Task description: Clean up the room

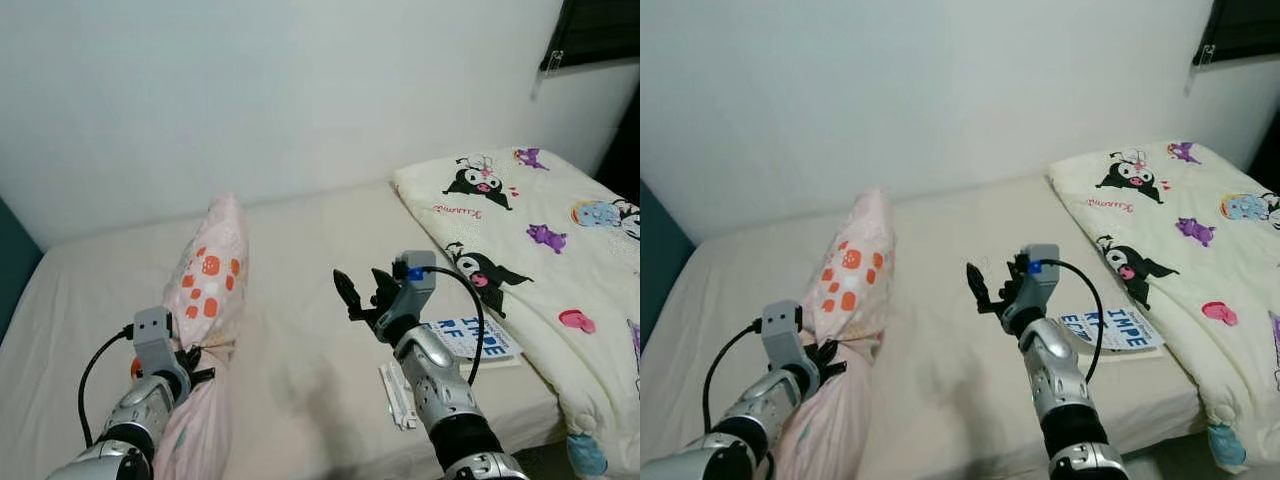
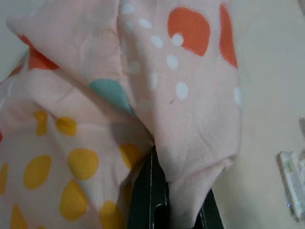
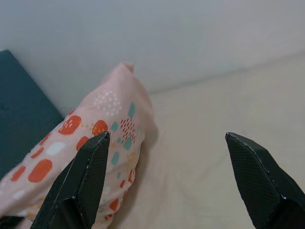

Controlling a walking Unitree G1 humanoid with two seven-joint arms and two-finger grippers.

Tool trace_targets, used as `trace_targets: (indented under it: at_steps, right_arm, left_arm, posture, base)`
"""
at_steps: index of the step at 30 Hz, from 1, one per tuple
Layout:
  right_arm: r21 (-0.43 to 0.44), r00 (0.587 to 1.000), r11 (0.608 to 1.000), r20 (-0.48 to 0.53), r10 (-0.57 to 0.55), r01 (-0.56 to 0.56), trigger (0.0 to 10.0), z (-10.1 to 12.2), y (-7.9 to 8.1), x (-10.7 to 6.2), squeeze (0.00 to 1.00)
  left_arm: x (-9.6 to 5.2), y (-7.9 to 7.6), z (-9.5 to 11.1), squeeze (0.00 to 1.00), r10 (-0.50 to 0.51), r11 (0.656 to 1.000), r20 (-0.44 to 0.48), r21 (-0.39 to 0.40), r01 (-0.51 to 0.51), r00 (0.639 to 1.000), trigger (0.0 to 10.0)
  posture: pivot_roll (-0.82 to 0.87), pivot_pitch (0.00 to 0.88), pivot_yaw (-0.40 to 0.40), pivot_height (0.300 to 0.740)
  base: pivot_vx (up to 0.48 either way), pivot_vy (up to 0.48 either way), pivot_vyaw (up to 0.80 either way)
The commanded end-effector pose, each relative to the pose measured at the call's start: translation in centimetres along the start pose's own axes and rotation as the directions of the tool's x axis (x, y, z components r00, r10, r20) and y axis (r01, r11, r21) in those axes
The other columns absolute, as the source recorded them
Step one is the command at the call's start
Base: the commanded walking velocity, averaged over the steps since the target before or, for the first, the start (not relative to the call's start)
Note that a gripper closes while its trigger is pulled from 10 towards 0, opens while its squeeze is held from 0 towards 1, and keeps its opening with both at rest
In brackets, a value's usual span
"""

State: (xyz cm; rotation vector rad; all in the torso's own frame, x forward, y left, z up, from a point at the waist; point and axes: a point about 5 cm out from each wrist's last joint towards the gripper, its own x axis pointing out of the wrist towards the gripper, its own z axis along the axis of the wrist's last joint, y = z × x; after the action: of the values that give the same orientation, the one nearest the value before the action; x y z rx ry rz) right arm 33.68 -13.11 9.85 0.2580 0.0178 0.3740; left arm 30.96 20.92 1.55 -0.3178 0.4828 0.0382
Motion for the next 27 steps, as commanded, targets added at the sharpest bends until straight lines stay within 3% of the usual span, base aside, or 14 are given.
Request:
trace_targets:
  at_steps: [1, 9, 13, 19, 22, 27]
  right_arm:
    - [-0.003, 0.998, 0.998, 0.010, 0.065, -0.065, 10.0, -0.2, 1.5, 0.3, 0.00]
    - [-0.006, 0.995, 0.995, 0.014, 0.098, -0.098, 10.0, -0.2, 2.0, 0.3, 0.00]
    - [-0.014, 0.998, 0.998, -0.005, 0.056, -0.056, 10.0, -0.5, 1.6, 0.3, 0.00]
    - [-0.016, 1.000, 1.000, 0.003, 0.011, -0.011, 10.0, -0.4, 1.1, 0.2, 0.00]
    - [-0.016, 1.000, 1.000, 0.004, 0.007, -0.007, 10.0, -0.4, 1.1, 0.1, 0.00]
    - [-0.015, 1.000, 1.000, 0.013, -0.016, 0.016, 10.0, -0.2, 0.7, 0.1, 0.00]
  left_arm:
    - [-0.4, 1.3, -0.2, 0.00, 0.049, 0.999, -0.008, -0.001, -0.049, 0.999, 10.0]
    - [0.5, -0.3, 3.5, 0.00, -0.011, 1.000, 0.115, 0.004, 0.010, 0.993, 10.0]
    - [0.8, -1.1, 5.4, 0.00, -0.050, 0.997, 0.159, 0.070, 0.040, 0.986, 10.0]
    - [1.0, -2.5, 6.2, 0.00, -0.119, 0.983, 0.169, 0.161, 0.092, 0.978, 10.0]
    - [1.1, -2.7, 6.3, 0.00, -0.130, 0.981, 0.172, 0.167, 0.101, 0.976, 10.0]
    - [1.4, -4.5, 6.8, 0.00, -0.194, 0.963, 0.177, 0.224, 0.152, 0.965, 10.0]
  posture:
    - [-0.13, 0.022, 0.070, 0.740]
    - [-0.13, 0.025, 0.073, 0.740]
    - [-0.13, 0.027, 0.081, 0.740]
    - [-0.14, 0.030, 0.088, 0.740]
    - [-0.14, 0.030, 0.089, 0.740]
    - [-0.15, 0.032, 0.094, 0.740]
  base:
    - [0.000, 0.446, 0.66]
    - [0.000, 0.450, 0.66]
    - [0.000, 0.453, 0.00]
    - [0.000, 0.451, 0.00]
    - [0.000, 0.451, 0.00]
    - [0.000, 0.453, 0.00]
